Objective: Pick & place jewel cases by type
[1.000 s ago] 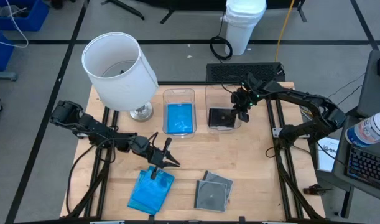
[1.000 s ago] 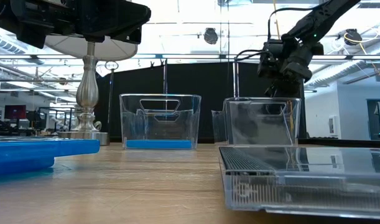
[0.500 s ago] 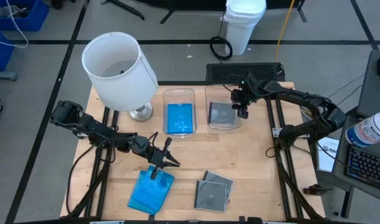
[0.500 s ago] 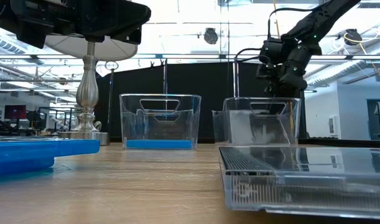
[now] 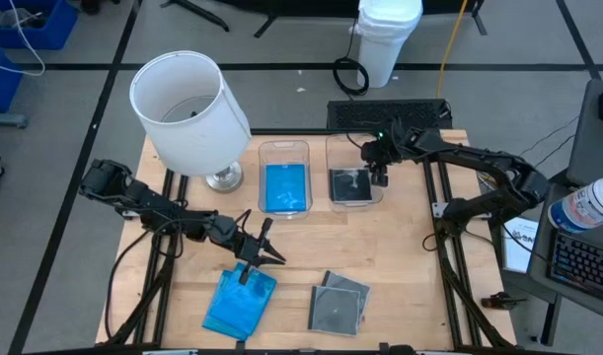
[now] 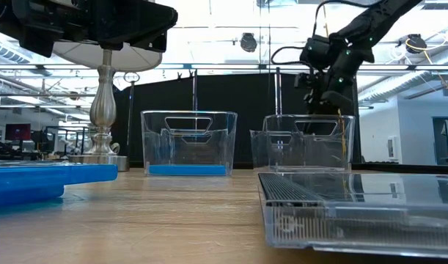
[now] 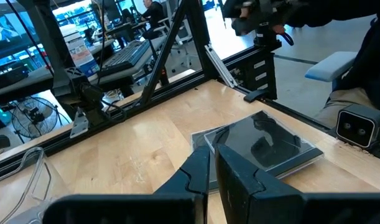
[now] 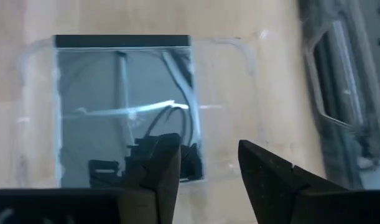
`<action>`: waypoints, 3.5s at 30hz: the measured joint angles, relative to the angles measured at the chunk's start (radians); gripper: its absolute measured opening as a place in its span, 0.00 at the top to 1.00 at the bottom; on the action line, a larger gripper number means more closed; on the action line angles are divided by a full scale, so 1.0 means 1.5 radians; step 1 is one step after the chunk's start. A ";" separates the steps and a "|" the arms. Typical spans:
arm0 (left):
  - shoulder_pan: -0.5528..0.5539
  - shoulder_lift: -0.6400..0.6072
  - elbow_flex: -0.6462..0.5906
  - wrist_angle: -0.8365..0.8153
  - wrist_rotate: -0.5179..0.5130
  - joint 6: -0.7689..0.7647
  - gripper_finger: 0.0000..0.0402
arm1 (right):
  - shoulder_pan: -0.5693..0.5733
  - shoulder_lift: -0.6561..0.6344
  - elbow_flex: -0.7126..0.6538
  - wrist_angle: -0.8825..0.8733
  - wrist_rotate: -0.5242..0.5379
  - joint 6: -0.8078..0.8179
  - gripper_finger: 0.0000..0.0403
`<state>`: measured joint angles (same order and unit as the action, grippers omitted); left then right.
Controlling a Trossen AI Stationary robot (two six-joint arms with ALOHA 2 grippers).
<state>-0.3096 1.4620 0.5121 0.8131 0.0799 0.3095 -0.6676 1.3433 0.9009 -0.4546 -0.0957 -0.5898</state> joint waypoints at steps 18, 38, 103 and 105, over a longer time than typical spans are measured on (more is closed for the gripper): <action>-0.004 0.000 0.005 0.108 -0.019 -0.158 0.91 | 0.491 -0.133 0.124 -0.120 0.168 0.223 0.99; -0.250 0.283 0.451 -0.218 -0.308 0.045 0.91 | 1.014 -0.096 -0.070 0.038 0.381 0.613 1.00; -0.167 0.470 0.579 -0.602 -0.243 -0.661 0.91 | 1.050 0.176 -0.252 0.543 0.248 0.731 1.00; -0.158 0.470 0.579 -0.595 -0.242 -0.643 0.91 | 1.046 0.176 -0.252 0.544 0.256 0.724 1.00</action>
<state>-0.5459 2.1670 1.3800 -0.0787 -0.2828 -0.6550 0.9007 1.6077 0.5224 0.3615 0.2889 0.4961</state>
